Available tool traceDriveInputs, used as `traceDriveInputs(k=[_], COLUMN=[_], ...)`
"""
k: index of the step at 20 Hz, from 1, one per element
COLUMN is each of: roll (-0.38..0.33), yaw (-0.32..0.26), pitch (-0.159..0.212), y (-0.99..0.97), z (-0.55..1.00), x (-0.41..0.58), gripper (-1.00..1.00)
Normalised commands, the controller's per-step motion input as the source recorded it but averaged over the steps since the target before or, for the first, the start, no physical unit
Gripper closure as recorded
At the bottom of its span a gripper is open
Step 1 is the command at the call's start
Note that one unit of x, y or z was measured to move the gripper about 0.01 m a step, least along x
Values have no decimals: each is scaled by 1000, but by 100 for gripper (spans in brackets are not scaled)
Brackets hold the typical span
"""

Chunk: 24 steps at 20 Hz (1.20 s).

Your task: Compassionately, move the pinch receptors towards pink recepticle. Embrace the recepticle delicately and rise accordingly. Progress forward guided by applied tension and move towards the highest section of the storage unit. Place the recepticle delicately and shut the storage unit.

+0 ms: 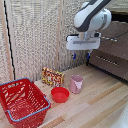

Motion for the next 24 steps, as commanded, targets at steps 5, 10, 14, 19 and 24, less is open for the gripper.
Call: traceDriveInputs(k=[5,10,14,19,24], roll=[-23,-89,-102,-95,-140], yaw=[-60,-15,0,0,14], pitch=[1,0,1,10,-3], y=[-83,6,0,101,379], z=[-376,-485,-485,-421,-210], x=[-263,-126,-105,-72,-15], gripper=[-100,-100,-100,-100,-100])
